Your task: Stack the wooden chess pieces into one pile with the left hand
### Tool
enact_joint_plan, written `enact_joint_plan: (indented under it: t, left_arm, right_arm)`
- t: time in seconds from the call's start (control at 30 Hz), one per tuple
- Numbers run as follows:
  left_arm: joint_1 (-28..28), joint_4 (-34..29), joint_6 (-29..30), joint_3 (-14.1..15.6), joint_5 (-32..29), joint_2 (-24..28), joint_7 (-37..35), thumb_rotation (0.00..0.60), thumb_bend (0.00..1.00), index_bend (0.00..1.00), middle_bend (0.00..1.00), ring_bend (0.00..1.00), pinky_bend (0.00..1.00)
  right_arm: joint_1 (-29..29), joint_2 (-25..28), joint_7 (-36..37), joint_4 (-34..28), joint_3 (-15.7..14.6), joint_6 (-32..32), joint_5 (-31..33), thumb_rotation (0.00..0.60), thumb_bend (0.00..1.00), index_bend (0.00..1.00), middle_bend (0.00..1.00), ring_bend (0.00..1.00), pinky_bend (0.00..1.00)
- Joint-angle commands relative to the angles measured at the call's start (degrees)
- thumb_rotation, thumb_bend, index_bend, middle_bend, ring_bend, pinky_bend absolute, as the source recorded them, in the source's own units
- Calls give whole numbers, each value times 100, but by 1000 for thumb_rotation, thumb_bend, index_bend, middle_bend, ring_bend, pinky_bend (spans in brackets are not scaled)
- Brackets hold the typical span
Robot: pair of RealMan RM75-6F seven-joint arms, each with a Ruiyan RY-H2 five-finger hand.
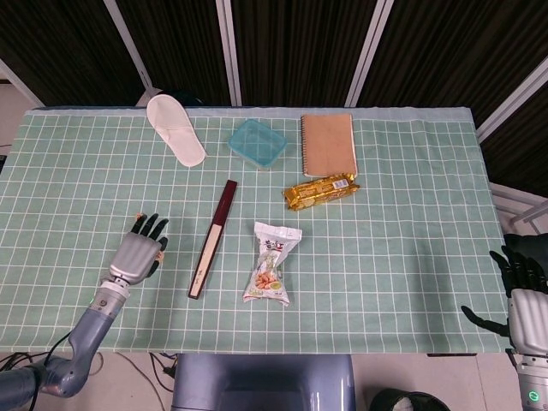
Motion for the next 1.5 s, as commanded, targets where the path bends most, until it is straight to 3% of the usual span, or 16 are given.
enact_joint_plan:
  t: [0.03,1.2,1.5]
  left_arm:
    - [5,26,-1,9,-18,-5,-7,600,318,498,110,0,105]
    - [-18,57,-17,90,-142,-18,155,600,316,413,102,0,105]
    - [66,-92,260,-13,-74,284,9,600,316,385,98,0,104]
  right_arm:
    - [2,0,-3,1,1,-1,-1,600,204,114,69,59,0]
    - [3,5,5,-2,-5,-9,-9,600,205,114,69,59,0]
    - [3,-5,-22,-1,-8,-6,-10,600,205,114,69,59,0]
